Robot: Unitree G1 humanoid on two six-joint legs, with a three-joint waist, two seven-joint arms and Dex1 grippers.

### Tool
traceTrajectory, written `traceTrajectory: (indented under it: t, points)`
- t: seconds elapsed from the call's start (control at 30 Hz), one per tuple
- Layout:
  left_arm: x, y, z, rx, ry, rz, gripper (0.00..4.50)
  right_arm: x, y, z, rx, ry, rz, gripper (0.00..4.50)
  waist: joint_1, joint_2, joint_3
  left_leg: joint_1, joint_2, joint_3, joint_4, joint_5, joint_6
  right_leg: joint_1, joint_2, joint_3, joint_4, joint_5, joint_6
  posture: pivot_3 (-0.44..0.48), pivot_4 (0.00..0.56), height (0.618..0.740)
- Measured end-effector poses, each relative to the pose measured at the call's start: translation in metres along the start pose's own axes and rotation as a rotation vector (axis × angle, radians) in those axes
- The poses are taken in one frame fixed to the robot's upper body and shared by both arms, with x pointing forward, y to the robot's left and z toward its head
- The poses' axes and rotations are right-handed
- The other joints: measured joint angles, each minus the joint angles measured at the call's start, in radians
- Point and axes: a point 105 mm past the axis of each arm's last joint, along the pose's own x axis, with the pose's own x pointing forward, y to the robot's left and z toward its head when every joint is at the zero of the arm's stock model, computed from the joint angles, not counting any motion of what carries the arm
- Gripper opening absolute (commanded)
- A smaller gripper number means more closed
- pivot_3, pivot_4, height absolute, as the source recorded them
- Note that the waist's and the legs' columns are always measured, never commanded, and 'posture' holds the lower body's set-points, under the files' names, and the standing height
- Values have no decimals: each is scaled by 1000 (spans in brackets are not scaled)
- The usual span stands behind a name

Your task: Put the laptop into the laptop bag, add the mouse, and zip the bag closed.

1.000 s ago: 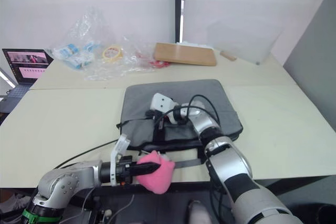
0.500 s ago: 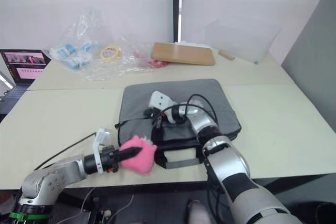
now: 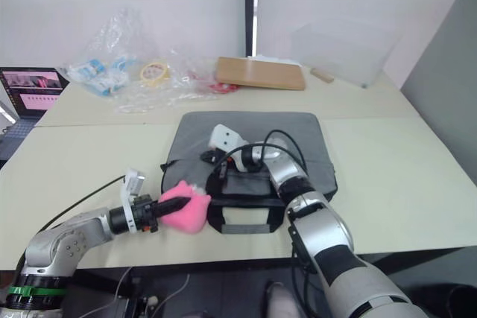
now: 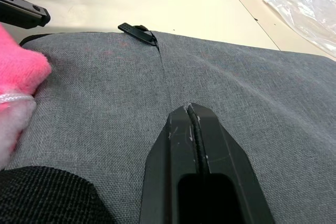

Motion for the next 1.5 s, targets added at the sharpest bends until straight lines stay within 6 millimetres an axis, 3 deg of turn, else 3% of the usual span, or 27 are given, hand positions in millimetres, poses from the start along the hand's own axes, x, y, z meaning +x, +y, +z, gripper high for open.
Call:
traceTrajectory:
  t: [0.1,0.37,0.73,0.77,0.93,1.13,1.33,1.5]
  points:
    - [-10,-15,-12,-52,54,-40,41,-6,-2,-5,5,9,-12,0,0,1,1,0,-1,-1,-1,0,0,0,-1,-1,-2,0,0,0,150,740]
    - [-31,-32,-33,-189,79,-32,41,-9,-3,-10,13,17,-28,0,7,1,1,-1,-1,-1,0,0,0,0,-1,0,0,0,0,0,150,740]
    - [-3,-43,-41,-324,-11,-32,41,-7,-2,-16,-4,44,-45,0,10,0,0,0,-1,-1,0,0,0,6,-2,1,1,0,0,0,150,740]
    - [-1,-42,-41,-325,-19,-25,962,-7,-2,-17,-3,44,-47,0,11,0,0,0,-1,-1,0,0,0,8,-2,1,1,0,0,0,150,740]
    - [8,-37,-32,-317,-87,-2,2576,-8,-2,-19,1,49,-50,0,15,0,0,3,-1,-1,0,0,0,11,-2,1,1,0,0,0,150,740]
    - [2,-37,-35,-312,-59,4,4463,-8,-2,-19,1,50,-50,0,15,0,0,3,-1,-1,0,0,0,11,-2,0,1,0,0,0,150,740]
    - [-22,-34,-34,-252,24,33,4463,-8,-2,-19,0,49,-48,0,13,0,0,6,-1,-1,-1,0,0,13,0,1,1,-1,0,0,150,740]
    - [-47,-19,-20,-125,142,64,4463,-9,-2,-20,2,52,-48,0,17,1,1,6,-1,-1,-1,0,0,13,0,0,1,-1,0,0,150,740]
